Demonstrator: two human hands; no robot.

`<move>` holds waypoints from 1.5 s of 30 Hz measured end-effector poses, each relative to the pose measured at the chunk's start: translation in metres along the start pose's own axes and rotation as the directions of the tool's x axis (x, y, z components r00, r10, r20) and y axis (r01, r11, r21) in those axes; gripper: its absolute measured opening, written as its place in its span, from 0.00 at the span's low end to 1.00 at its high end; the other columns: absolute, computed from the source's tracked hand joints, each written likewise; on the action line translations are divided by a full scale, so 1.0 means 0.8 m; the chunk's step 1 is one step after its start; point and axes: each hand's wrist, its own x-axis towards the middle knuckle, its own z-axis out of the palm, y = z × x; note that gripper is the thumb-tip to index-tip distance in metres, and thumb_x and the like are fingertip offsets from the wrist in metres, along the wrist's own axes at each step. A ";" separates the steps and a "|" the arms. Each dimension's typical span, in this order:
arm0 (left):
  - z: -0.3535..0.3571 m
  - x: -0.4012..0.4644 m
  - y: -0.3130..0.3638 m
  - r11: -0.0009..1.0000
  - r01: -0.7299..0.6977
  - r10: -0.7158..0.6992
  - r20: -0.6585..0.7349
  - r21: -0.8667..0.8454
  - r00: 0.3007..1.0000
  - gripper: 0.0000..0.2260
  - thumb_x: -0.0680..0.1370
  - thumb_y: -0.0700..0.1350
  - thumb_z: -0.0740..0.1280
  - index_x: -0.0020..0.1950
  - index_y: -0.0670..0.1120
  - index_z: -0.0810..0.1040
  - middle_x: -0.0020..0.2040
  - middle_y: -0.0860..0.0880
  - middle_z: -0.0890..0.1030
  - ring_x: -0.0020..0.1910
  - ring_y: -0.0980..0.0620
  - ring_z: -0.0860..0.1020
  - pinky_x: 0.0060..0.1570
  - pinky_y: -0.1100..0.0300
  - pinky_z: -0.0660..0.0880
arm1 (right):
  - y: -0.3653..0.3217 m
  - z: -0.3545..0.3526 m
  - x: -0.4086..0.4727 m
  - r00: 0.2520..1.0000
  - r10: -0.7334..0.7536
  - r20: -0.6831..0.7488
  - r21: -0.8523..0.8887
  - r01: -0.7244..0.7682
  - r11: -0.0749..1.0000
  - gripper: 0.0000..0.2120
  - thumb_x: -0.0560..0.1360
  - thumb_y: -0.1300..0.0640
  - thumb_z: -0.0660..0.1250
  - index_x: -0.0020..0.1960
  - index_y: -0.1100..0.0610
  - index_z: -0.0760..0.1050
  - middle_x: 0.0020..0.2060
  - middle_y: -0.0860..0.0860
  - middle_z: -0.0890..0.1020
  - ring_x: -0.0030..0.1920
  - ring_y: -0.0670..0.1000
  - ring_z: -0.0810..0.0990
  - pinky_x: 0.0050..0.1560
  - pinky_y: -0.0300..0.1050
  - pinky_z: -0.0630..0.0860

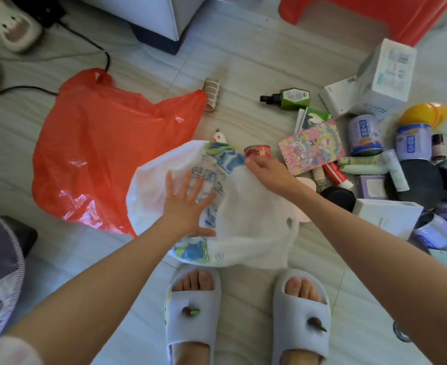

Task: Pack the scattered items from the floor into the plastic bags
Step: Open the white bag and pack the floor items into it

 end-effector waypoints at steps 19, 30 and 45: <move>-0.060 -0.037 0.044 0.945 0.019 0.082 0.294 -0.325 0.952 0.29 0.75 0.57 0.63 0.74 0.56 0.56 0.70 0.52 0.66 0.66 0.49 0.68 0.61 0.51 0.67 | 0.052 0.034 0.008 0.913 0.308 -0.269 -0.187 -0.363 0.913 0.39 0.66 0.44 0.71 0.69 0.60 0.57 0.59 0.60 0.75 0.59 0.62 0.74 0.59 0.53 0.71; -0.059 -0.035 0.030 0.758 -0.609 0.650 -0.187 0.235 0.737 0.11 0.64 0.35 0.63 0.29 0.51 0.76 0.32 0.56 0.79 0.40 0.50 0.77 0.48 0.55 0.63 | 0.033 -0.012 -0.049 0.943 0.242 -0.228 0.518 -0.093 0.850 0.26 0.72 0.52 0.68 0.68 0.52 0.65 0.51 0.47 0.76 0.48 0.45 0.77 0.47 0.38 0.74; -0.017 -0.086 -0.003 0.960 -0.106 0.081 -0.104 -0.259 0.991 0.07 0.69 0.46 0.67 0.44 0.50 0.82 0.41 0.52 0.81 0.40 0.50 0.81 0.33 0.57 0.77 | -0.058 0.111 -0.021 0.975 0.150 0.161 -0.122 -0.131 0.984 0.29 0.73 0.45 0.66 0.69 0.57 0.65 0.65 0.56 0.73 0.64 0.57 0.72 0.63 0.46 0.68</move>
